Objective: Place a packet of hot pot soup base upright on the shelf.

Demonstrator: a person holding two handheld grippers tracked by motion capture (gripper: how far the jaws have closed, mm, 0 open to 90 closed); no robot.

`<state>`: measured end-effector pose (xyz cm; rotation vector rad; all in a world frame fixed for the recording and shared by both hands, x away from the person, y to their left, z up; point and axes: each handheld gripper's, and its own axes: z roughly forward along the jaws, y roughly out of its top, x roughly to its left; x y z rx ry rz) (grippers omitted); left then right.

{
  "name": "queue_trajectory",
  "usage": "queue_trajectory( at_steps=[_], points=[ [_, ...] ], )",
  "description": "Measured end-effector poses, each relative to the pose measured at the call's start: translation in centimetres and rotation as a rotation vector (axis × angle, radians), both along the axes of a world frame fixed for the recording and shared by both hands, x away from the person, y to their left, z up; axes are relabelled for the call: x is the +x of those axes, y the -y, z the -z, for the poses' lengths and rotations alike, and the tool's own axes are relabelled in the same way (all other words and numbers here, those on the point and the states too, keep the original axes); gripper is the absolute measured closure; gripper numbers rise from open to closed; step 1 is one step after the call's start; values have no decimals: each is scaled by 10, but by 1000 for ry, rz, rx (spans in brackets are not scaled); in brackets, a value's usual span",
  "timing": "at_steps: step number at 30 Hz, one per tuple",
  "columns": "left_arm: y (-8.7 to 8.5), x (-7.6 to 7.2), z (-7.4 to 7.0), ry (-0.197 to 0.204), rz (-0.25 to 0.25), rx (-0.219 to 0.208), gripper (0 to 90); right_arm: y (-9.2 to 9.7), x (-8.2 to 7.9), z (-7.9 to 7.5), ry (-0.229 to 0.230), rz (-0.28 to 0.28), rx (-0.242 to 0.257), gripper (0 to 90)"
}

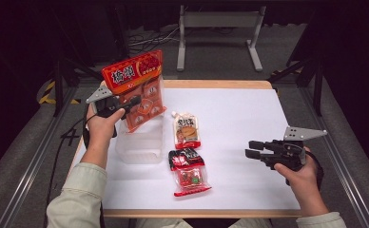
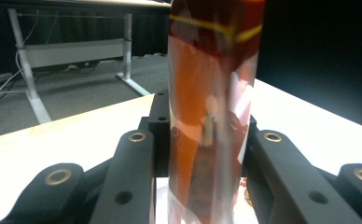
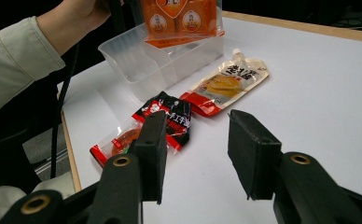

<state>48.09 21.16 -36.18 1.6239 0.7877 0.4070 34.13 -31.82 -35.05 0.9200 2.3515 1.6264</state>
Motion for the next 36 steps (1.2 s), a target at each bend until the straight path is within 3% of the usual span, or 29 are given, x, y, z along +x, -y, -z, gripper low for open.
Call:
queue_trajectory(
  at_steps=[8,11,13,14,15,18,19,28,30,34,36],
  points=[
    [1,-6,-3,-22,-13,53,705,-3,0,0,2,-11,-1,581],
    [0,-6,-2,-62,-18,96,704,-3,-1,-1,3,-15,0,579],
    [-2,-5,2,-72,-17,101,704,-3,0,-1,3,-15,0,579],
    [-3,-5,3,-84,-23,120,705,-3,0,0,3,-15,-1,579],
    [-1,-3,8,-93,-42,201,704,-3,0,0,-1,-15,0,579],
    [5,0,16,-119,-17,193,705,-4,1,0,0,-17,-3,578],
    [7,2,18,-110,-15,201,705,-4,0,0,-1,-20,-4,577],
    [2,4,20,-133,-36,166,686,-4,0,0,0,-16,-4,573],
    [2,3,19,-144,-59,177,645,-4,0,0,1,-18,-4,572],
    [0,2,16,-163,-90,174,446,-4,1,0,0,-19,-6,571],
    [-1,2,17,-169,-119,193,339,-5,1,1,-1,-19,-9,569]
  ],
)
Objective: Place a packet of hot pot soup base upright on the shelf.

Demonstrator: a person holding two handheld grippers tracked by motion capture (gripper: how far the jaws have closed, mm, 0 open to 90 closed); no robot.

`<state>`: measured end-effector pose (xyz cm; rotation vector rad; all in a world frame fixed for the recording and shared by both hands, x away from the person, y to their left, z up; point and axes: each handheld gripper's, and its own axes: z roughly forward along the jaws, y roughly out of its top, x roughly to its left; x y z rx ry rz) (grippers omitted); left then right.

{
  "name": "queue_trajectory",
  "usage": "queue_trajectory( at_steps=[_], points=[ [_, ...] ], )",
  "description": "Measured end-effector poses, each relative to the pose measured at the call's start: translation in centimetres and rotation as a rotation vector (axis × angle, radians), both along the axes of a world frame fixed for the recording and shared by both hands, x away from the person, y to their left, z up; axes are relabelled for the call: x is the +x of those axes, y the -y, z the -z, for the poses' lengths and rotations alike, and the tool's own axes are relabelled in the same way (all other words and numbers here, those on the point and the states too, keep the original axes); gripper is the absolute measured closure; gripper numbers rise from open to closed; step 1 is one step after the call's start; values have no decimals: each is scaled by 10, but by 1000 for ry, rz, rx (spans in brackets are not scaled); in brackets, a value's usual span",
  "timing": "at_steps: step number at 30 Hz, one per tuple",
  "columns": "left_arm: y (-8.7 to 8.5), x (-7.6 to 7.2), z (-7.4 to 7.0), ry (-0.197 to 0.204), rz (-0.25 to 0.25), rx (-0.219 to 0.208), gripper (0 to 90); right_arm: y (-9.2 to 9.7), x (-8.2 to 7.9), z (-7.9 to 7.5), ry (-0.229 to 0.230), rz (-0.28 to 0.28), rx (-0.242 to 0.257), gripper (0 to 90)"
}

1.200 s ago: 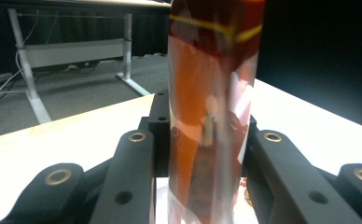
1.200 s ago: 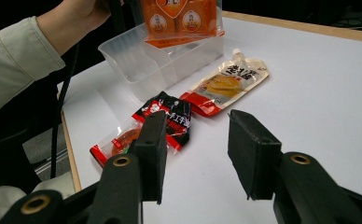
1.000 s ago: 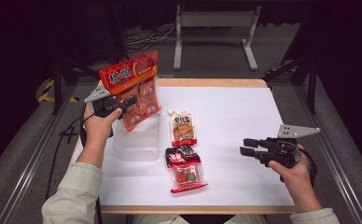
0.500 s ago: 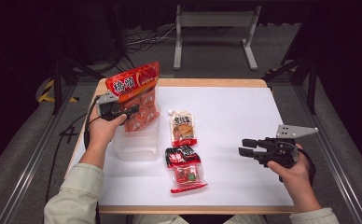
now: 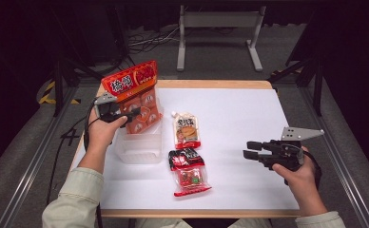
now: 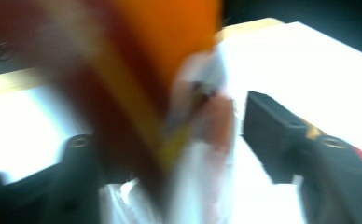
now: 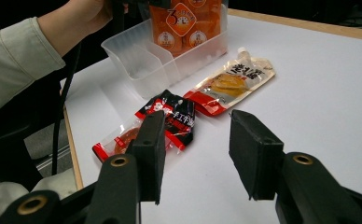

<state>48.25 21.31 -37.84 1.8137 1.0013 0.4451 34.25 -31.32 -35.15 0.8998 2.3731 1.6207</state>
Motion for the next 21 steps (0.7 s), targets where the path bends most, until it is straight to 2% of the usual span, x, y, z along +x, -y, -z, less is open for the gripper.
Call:
queue_trajectory(
  at_steps=[1,2,5,7,12,17,21],
  points=[
    [-1,0,0,-6,-16,12,267,0,0,0,-2,-2,-1,569],
    [-2,-1,-1,-10,-26,5,214,-1,0,0,-2,-2,-2,566],
    [-4,-5,-2,-13,-34,-3,155,-2,1,0,0,-3,-4,562],
    [-5,-10,-4,0,-37,10,116,-2,2,0,0,-4,-5,555],
    [-11,-24,-11,42,-36,1,75,-4,5,1,4,-1,-2,537],
    [-18,-38,-16,54,-24,-10,59,-8,8,2,28,10,-24,482],
    [-22,-55,-20,68,-10,-22,52,-8,10,3,55,32,-34,458]
  ],
)
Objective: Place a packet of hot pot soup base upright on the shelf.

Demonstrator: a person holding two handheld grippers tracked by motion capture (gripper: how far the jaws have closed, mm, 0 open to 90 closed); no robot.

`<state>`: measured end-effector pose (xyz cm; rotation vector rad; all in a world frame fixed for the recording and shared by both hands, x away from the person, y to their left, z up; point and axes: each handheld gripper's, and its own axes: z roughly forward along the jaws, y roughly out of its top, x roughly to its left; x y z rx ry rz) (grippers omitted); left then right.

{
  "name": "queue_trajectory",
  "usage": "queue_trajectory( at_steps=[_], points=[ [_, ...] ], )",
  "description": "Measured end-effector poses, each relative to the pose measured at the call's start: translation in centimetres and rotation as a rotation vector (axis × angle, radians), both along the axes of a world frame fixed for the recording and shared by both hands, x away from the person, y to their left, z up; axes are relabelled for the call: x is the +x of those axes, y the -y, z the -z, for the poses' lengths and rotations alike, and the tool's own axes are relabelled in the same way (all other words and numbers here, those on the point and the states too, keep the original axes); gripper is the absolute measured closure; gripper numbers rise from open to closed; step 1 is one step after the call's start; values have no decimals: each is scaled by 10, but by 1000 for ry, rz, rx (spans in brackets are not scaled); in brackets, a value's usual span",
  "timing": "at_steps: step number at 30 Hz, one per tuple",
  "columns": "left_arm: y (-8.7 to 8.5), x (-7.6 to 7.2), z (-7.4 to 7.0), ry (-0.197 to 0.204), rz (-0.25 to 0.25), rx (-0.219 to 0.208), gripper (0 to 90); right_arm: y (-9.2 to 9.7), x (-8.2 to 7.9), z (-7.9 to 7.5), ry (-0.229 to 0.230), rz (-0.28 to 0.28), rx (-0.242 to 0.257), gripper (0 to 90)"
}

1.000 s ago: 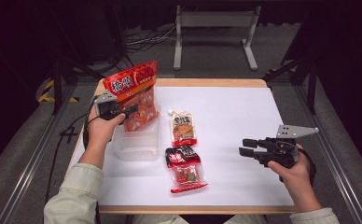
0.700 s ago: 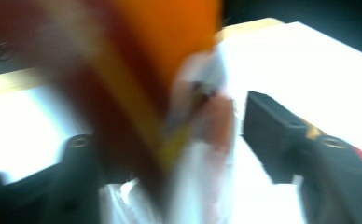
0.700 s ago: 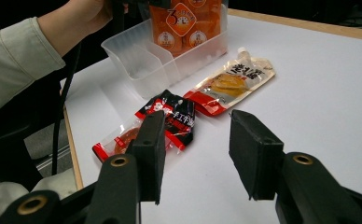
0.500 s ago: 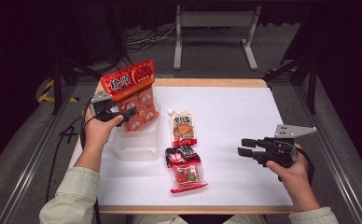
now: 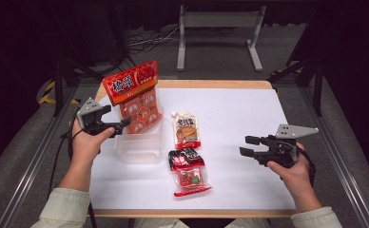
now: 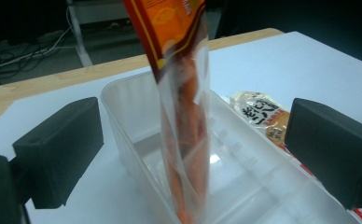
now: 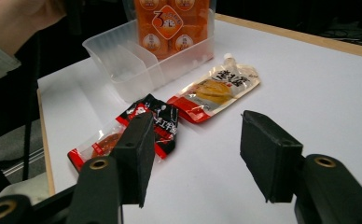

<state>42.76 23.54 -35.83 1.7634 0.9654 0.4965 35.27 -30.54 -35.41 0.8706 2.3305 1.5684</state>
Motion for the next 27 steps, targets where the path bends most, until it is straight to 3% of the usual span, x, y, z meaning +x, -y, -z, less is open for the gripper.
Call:
queue_trajectory(
  at_steps=[3,5,13,16,27],
  points=[
    [-1,-11,-1,12,1,16,59,0,1,1,3,5,-2,447],
    [0,-22,-2,25,7,48,58,0,2,1,3,7,-6,443],
    [0,-63,-2,32,113,-21,51,-2,3,1,7,6,-8,439],
    [3,-69,-1,23,143,-10,54,-4,4,2,2,-1,-8,438],
    [4,-80,-4,16,173,-4,56,-22,9,4,-8,-54,-15,420]
  ],
)
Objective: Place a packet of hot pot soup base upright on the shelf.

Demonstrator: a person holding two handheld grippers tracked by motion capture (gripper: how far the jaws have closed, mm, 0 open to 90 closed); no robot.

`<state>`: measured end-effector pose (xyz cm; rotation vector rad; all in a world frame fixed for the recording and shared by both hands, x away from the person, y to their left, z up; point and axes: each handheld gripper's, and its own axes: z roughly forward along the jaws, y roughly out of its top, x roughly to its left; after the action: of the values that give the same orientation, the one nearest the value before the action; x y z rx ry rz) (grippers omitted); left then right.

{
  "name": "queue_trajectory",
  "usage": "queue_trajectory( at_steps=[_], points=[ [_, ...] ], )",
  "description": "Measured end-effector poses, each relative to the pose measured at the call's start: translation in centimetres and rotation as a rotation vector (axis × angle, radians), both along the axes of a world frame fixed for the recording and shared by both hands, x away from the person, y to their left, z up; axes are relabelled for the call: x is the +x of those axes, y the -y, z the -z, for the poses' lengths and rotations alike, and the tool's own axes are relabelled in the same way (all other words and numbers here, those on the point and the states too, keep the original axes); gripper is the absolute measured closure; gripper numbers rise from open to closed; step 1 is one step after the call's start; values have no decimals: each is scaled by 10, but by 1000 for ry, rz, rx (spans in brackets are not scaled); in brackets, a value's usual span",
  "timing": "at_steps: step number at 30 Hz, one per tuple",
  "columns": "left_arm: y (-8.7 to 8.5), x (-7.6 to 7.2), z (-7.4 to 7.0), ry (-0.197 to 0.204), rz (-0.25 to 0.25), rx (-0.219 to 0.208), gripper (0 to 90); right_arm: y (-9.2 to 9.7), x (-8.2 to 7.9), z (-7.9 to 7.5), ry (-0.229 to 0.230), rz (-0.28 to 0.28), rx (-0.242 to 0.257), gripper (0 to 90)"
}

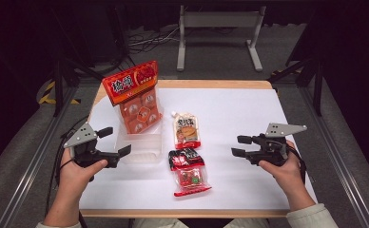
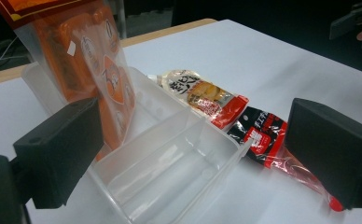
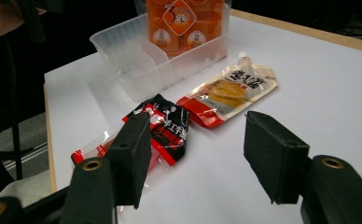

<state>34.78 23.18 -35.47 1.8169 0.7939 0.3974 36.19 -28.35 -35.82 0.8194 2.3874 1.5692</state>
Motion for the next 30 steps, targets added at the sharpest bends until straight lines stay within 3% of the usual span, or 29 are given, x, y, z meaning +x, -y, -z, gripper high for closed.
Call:
queue_trajectory(
  at_steps=[10,14,30],
  points=[
    [-5,-9,0,-9,-6,4,57,-35,14,5,-36,-71,-27,392],
    [-5,-12,1,-31,-3,-13,63,-51,22,9,-48,-95,-44,387],
    [-6,-17,3,-28,-9,-11,60,-92,44,32,-112,-119,-101,341]
  ],
)
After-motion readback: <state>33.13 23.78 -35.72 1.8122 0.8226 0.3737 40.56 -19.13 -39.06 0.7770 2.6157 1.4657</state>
